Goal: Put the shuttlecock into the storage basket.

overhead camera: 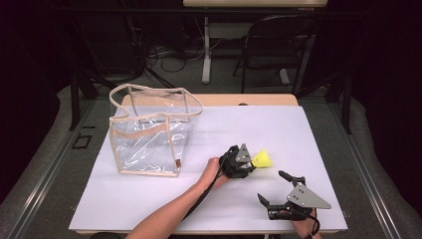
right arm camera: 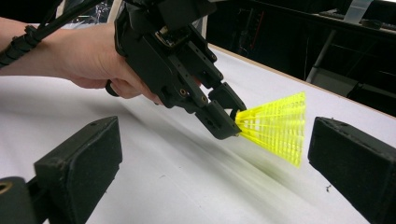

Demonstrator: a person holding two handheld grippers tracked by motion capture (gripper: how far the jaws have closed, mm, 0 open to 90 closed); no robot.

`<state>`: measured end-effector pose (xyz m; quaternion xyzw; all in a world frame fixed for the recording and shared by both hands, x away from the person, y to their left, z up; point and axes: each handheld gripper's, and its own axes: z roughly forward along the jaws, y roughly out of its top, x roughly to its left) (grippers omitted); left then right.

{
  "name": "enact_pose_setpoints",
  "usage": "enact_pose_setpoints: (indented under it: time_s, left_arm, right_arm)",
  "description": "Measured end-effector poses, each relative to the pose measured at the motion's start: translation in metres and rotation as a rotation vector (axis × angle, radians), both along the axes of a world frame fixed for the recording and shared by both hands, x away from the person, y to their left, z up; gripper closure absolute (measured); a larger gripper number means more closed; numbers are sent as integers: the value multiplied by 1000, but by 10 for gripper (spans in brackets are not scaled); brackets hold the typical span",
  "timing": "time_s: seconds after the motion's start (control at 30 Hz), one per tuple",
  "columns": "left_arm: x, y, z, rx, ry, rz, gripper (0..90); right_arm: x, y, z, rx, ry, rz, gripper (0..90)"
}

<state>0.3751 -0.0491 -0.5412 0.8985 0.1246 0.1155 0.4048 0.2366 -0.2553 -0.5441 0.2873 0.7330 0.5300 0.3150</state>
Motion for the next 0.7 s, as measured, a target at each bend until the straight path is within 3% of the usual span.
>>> enact_pose_setpoints:
  time_s: [0.7]
  left_arm:
    - [1, 25, 10, -20, -21, 57, 648]
  right_arm:
    - [1, 0, 0, 3, -1, 1, 26]
